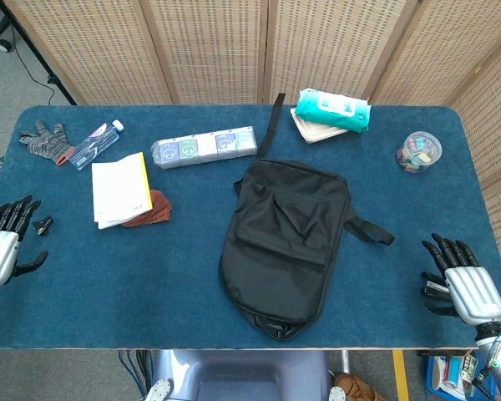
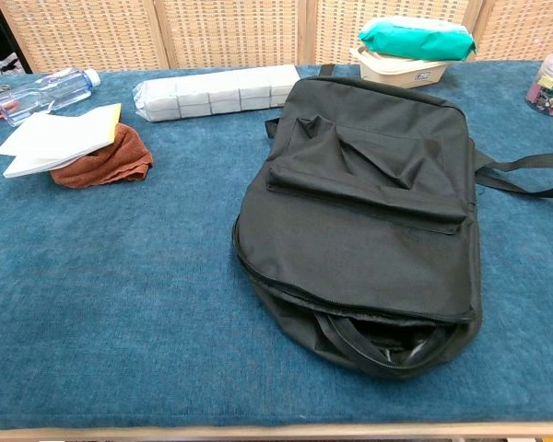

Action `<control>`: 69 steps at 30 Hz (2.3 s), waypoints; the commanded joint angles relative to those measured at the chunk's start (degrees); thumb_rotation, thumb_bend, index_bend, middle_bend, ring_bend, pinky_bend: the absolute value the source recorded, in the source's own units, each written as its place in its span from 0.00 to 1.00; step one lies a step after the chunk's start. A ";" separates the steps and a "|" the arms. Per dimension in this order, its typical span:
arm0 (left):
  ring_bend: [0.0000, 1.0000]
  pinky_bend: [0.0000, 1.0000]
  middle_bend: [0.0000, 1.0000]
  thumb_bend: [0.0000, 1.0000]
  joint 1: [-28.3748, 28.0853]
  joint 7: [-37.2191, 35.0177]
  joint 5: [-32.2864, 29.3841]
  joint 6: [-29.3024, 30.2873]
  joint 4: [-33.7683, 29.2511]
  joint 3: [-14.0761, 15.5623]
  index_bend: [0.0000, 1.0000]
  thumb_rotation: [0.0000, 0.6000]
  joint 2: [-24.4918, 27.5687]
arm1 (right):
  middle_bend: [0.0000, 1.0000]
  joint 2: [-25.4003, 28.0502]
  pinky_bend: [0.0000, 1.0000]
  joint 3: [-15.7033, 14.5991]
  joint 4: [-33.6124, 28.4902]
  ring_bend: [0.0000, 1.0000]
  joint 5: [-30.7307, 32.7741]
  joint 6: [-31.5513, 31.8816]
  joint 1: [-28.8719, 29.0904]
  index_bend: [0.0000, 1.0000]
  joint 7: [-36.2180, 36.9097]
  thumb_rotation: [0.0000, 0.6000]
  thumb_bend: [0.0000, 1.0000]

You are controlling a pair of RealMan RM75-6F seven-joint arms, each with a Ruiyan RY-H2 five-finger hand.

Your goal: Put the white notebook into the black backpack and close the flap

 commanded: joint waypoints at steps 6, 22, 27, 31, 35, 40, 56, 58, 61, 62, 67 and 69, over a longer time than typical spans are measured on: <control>0.00 0.00 0.00 0.27 -0.50 -1.71 0.82 -1.27 3.63 0.13 0.00 1.00 -2.13 | 0.00 0.02 0.00 0.10 0.03 0.00 -0.22 -0.17 -0.10 0.00 0.04 1.00 0.00; 0.00 0.00 0.00 0.27 -5.64 -6.89 4.54 -2.46 25.78 -0.74 0.00 1.00 -18.00 | 0.00 0.19 0.00 0.81 -0.03 0.00 0.49 -0.52 -0.26 0.00 0.64 1.00 0.00; 0.00 0.00 0.00 0.27 -8.15 -6.87 4.65 -4.49 31.10 -1.26 0.00 1.00 -22.22 | 0.00 0.08 0.00 0.97 0.18 0.00 0.67 -0.85 -0.20 0.00 0.79 1.00 0.00; 0.00 0.00 0.00 0.27 -9.88 -7.06 4.63 -5.44 34.70 -1.70 0.00 1.00 -25.29 | 0.00 -0.07 0.00 1.09 0.47 0.00 0.90 -1.20 -0.12 0.00 0.89 1.00 0.00; 0.00 0.00 0.00 0.27 -11.33 -7.75 5.08 -6.26 37.96 -1.51 0.00 1.00 -27.69 | 0.00 -0.19 0.00 1.24 0.68 0.00 1.10 -1.44 -0.05 0.00 0.87 1.00 0.00; 0.00 0.00 0.00 0.27 -12.50 -7.73 5.29 -7.25 41.55 -1.21 0.00 1.00 -30.17 | 0.00 -0.30 0.00 1.38 0.86 0.00 1.33 -1.76 0.01 0.00 1.07 1.00 0.00; 0.00 0.00 0.00 0.34 -14.78 -9.14 3.48 -9.01 49.65 -2.36 0.00 1.00 -35.68 | 0.00 -0.25 0.00 1.78 1.11 0.00 1.88 -2.05 -0.10 0.00 1.44 1.00 0.00; 0.00 0.00 0.00 0.36 -14.90 -9.28 3.42 -9.00 49.95 -2.35 0.00 1.00 -35.73 | 0.00 -0.28 0.00 1.80 1.13 0.00 1.92 -2.10 -0.11 0.00 1.37 1.00 0.00; 0.00 0.01 0.00 0.37 -15.10 -9.05 3.35 -9.32 50.41 -2.24 0.00 1.00 -35.78 | 0.00 -0.36 0.00 1.82 1.14 0.00 2.00 -2.26 -0.07 0.00 1.20 1.00 0.00; 0.00 0.02 0.00 0.37 -15.17 -8.86 3.31 -9.45 50.56 -2.21 0.00 1.00 -35.83 | 0.00 -0.37 0.00 1.83 1.12 0.00 2.01 -2.29 -0.07 0.00 1.16 1.00 0.00; 0.00 0.11 0.00 0.41 -15.50 -8.99 3.16 -9.69 50.93 -2.13 0.06 1.00 -36.10 | 0.00 -0.34 0.00 1.82 0.97 0.00 2.10 -2.59 -0.05 0.00 1.16 1.00 0.00; 0.02 0.17 0.02 0.44 -15.51 -9.20 3.10 -9.35 51.09 -2.16 0.16 1.00 -36.23 | 0.00 -0.29 0.00 1.82 0.92 0.00 2.19 -2.72 -0.04 0.00 1.21 1.00 0.00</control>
